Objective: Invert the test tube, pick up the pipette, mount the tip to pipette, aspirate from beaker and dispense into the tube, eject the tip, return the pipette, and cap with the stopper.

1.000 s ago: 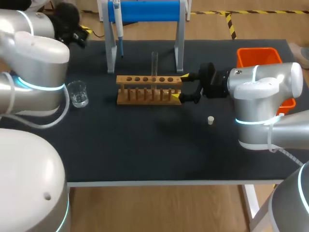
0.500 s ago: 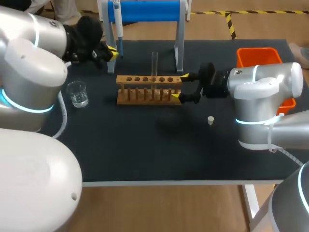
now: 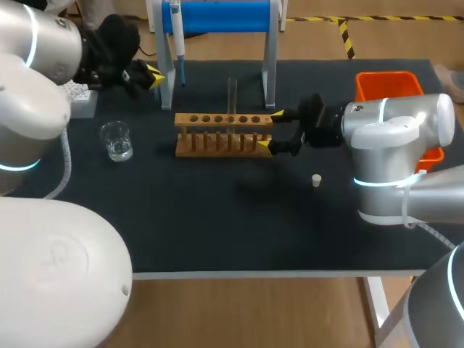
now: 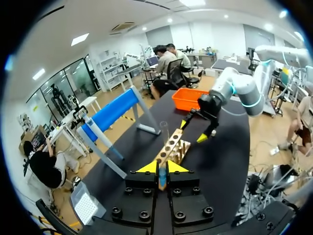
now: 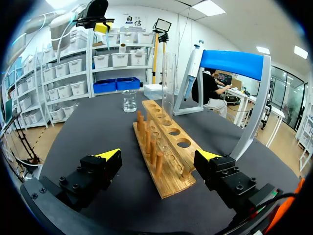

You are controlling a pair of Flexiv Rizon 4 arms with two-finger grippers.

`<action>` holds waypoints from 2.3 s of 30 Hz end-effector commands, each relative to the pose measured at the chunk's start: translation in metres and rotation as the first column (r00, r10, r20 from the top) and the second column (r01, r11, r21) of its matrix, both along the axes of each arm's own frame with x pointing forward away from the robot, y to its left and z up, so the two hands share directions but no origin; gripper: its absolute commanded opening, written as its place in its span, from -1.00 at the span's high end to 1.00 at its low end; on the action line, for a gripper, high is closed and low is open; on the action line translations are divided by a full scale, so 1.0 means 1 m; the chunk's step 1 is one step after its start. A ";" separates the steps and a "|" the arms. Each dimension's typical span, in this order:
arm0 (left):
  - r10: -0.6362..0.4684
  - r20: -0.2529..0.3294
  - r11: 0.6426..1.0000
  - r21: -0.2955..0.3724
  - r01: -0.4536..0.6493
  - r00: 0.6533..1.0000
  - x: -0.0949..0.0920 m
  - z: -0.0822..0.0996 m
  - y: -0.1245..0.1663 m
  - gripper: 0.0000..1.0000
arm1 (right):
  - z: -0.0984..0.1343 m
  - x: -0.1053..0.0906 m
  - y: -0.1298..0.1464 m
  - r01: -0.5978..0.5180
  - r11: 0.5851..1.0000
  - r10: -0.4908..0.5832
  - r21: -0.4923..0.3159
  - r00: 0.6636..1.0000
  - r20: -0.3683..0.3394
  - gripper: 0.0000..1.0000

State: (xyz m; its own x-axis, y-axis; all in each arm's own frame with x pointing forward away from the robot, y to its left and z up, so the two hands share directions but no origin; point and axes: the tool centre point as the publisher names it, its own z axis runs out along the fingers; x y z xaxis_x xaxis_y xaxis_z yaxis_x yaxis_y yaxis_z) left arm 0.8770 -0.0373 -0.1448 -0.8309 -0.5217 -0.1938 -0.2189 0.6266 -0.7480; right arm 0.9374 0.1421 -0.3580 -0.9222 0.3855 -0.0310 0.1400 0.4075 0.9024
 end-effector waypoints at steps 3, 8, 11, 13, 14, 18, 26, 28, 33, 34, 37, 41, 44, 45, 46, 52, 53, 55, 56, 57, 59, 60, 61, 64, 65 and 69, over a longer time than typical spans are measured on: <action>-0.003 -0.007 1.000 0.004 0.003 1.000 -0.002 0.004 0.003 1.00 | 0.000 0.000 -0.001 -0.001 1.000 0.001 0.001 1.000 0.001 -1.00; -0.092 -0.054 0.996 -0.027 0.091 0.994 -0.011 0.008 -0.022 1.00 | 0.000 0.000 -0.001 -0.001 1.000 0.001 0.001 1.000 0.001 -1.00; -0.138 -0.091 0.990 -0.041 0.135 0.986 -0.018 0.009 -0.039 1.00 | 0.000 0.000 -0.001 -0.001 1.000 0.001 0.001 1.000 0.001 -1.00; -0.159 -0.111 0.987 -0.051 0.154 0.981 -0.022 0.009 -0.050 1.00 | 0.000 0.000 -0.001 -0.001 1.000 0.001 0.001 1.000 0.001 -1.00; -0.175 -0.121 0.984 -0.059 0.168 0.977 -0.023 0.008 -0.055 1.00 | 0.000 0.000 -0.001 -0.001 1.000 0.001 0.001 1.000 0.001 -1.00; -0.226 -0.170 0.973 -0.080 0.215 0.959 -0.026 0.005 -0.076 1.00 | 0.000 0.000 -0.001 -0.001 1.000 0.001 0.001 1.000 0.001 -1.00; -0.302 -0.217 0.953 -0.094 0.288 0.928 -0.029 -0.004 -0.108 1.00 | 0.000 0.000 -0.001 -0.001 1.000 0.001 0.001 1.000 0.001 -1.00; -0.294 -0.225 0.955 -0.107 0.276 0.929 -0.031 -0.006 -0.113 1.00 | 0.000 0.000 -0.001 -0.001 1.000 0.001 0.001 1.000 0.001 -1.00; -0.275 -0.222 0.960 -0.117 0.254 0.936 -0.034 -0.011 -0.123 1.00 | 0.000 0.000 -0.001 -0.001 1.000 0.001 0.001 1.000 0.001 -1.00; -0.275 -0.219 0.960 -0.117 0.255 0.936 -0.035 -0.011 -0.126 1.00 | 0.000 0.000 -0.001 -0.001 1.000 0.001 0.001 1.000 0.001 -1.00; -0.274 -0.217 0.961 -0.106 0.256 0.937 -0.036 -0.012 -0.131 1.00 | 0.000 0.000 -0.001 -0.001 1.000 0.001 0.001 1.000 0.001 -1.00; -0.278 -0.216 0.960 -0.097 0.262 0.936 -0.036 -0.012 -0.136 1.00 | 0.000 0.000 -0.001 -0.001 1.000 0.001 0.001 1.000 0.001 -1.00; -0.278 -0.210 0.960 -0.096 0.263 0.937 -0.033 -0.010 -0.140 1.00 | 0.000 0.000 -0.001 -0.001 1.000 0.001 0.001 1.000 0.001 -1.00; -0.282 -0.205 0.959 -0.095 0.268 0.937 -0.032 -0.009 -0.142 1.00 | 0.000 0.000 -0.001 -0.001 1.000 0.001 0.001 1.000 0.001 -1.00; -0.289 -0.203 0.957 -0.092 0.276 0.935 -0.030 -0.008 -0.144 1.00 | 0.000 0.000 -0.001 -0.001 1.000 0.001 0.001 1.000 0.001 -1.00; -0.299 -0.195 0.954 -0.096 0.285 0.934 -0.025 -0.004 -0.157 1.00 | 0.000 0.000 -0.001 -0.001 1.000 0.001 0.001 1.000 0.001 -1.00; -0.301 -0.197 0.953 -0.097 0.287 0.933 -0.024 -0.003 -0.159 1.00 | 0.000 0.000 -0.001 -0.001 1.000 0.001 0.001 1.000 0.001 -1.00; -0.304 -0.199 0.952 -0.098 0.290 0.932 -0.022 -0.001 -0.164 1.00 | 0.000 0.000 -0.001 -0.001 1.000 0.001 0.001 1.000 0.001 -1.00; -0.309 -0.194 0.950 -0.100 0.295 0.931 -0.021 0.000 -0.167 1.00 | 0.000 0.000 -0.001 -0.001 1.000 0.001 0.001 1.000 0.001 -1.00; -0.312 -0.207 0.949 -0.105 0.296 0.927 -0.021 0.000 -0.169 1.00 | 0.000 0.000 -0.001 -0.001 1.000 0.001 0.001 1.000 0.001 -1.00; -0.318 -0.207 0.947 -0.102 0.303 0.925 -0.019 0.001 -0.172 1.00 | 0.000 0.000 -0.001 -0.001 1.000 0.001 0.001 1.000 0.001 -1.00; -0.321 -0.209 0.946 -0.105 0.305 0.924 -0.019 0.001 -0.173 1.00 | 0.000 0.000 -0.001 -0.001 1.000 0.001 0.001 1.000 0.001 -1.00; -0.323 -0.212 0.946 -0.105 0.307 0.922 -0.018 0.000 -0.174 1.00 | 0.000 0.000 -0.001 -0.001 1.000 0.001 0.001 1.000 0.001 -1.00; -0.326 -0.213 0.945 -0.107 0.310 0.921 -0.018 0.001 -0.176 1.00 | 0.000 0.000 -0.001 -0.001 1.000 0.001 0.001 1.000 0.001 -1.00; -0.330 -0.209 0.943 -0.111 0.313 0.921 -0.018 0.001 -0.176 1.00 | 0.000 0.000 -0.001 -0.001 1.000 0.001 0.001 1.000 0.001 -1.00; -0.327 -0.217 0.945 -0.109 0.310 0.920 -0.018 0.002 -0.176 1.00 | 0.000 0.000 -0.001 -0.001 1.000 0.001 0.001 1.000 0.001 -1.00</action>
State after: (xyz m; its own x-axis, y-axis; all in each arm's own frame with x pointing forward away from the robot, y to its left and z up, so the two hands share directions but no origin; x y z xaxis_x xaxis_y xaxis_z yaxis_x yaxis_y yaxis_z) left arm 0.8580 -0.2128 -0.1444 -0.9725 -0.2278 0.0474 -0.1851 0.6341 -0.7508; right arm 0.9374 0.1421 -0.3580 -0.9222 0.3855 -0.0310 0.1400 0.4076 0.9024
